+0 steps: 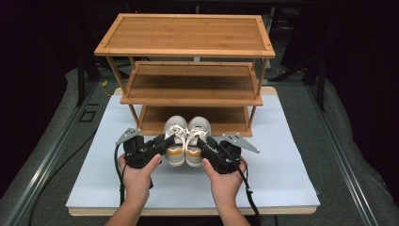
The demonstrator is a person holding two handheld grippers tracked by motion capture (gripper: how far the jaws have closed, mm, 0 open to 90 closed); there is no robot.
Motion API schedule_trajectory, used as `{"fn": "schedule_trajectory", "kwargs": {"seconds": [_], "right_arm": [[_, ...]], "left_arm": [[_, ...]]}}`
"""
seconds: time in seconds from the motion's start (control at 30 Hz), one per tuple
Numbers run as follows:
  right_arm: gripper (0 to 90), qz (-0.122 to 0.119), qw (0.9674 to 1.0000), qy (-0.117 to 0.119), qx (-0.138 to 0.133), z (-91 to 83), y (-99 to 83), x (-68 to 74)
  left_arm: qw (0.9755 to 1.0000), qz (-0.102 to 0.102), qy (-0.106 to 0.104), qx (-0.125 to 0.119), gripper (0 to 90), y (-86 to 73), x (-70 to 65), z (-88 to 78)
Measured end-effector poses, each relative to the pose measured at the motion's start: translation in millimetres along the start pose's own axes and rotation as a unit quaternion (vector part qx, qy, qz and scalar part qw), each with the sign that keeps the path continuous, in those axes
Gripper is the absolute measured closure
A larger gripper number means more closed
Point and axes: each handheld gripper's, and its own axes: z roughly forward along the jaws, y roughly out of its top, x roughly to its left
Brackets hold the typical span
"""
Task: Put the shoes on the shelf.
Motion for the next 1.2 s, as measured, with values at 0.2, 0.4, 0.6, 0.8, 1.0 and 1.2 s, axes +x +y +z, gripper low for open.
{"fn": "schedule_trajectory", "kwargs": {"seconds": [0.2, 0.4, 0.6, 0.8, 1.0, 1.2], "right_arm": [[59.3, 0.003, 1.0000, 0.007, -0.005, -1.6, 9.9, 4.4], [59.3, -0.004, 1.0000, 0.005, 0.004, -7.0, 21.7, 9.0], [59.2, -0.007, 0.9998, 0.010, -0.014, -6.9, 32.4, 13.9], [59.2, -0.010, 0.9999, 0.002, -0.014, -7.2, 39.9, 16.0], [59.2, -0.010, 0.9999, 0.004, -0.012, -7.1, 45.3, 15.8], [59.2, -0.014, 0.9998, 0.001, -0.012, -5.9, 53.7, 14.9]], "left_arm": [[1.0000, 0.001, -0.001, 0.002, 54.4, 11.1, -4.1, -2.5], [1.0000, 0.001, -0.005, -0.006, 54.4, 20.6, -8.3, -6.6], [0.9999, 0.004, -0.006, -0.015, 54.4, 31.0, -11.3, -8.2], [0.9998, 0.004, -0.008, -0.016, 54.4, 37.5, -13.0, -7.3], [0.9998, 0.008, -0.008, -0.016, 54.4, 43.9, -14.7, -6.3], [0.9998, 0.009, -0.010, -0.014, 54.4, 51.2, -15.8, -1.5]]}}
